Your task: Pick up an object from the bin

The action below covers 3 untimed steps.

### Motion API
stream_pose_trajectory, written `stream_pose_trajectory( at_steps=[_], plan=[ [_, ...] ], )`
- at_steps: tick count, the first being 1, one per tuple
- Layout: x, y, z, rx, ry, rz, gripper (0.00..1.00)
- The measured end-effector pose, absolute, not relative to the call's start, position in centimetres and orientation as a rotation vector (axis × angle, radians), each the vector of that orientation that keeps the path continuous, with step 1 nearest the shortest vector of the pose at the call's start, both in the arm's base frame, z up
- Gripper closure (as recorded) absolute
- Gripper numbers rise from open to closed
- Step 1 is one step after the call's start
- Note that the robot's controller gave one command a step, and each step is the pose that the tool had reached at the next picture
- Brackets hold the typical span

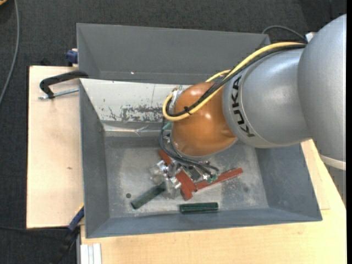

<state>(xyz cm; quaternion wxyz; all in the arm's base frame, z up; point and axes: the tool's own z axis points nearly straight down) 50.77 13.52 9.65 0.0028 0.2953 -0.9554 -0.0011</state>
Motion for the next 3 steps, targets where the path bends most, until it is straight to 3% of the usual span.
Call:
stream_pose_trajectory(
  at_steps=[3],
  plan=[
    [51.1,13.6,16.1,0.931,-3.007,-0.002,1.0]
  ],
)
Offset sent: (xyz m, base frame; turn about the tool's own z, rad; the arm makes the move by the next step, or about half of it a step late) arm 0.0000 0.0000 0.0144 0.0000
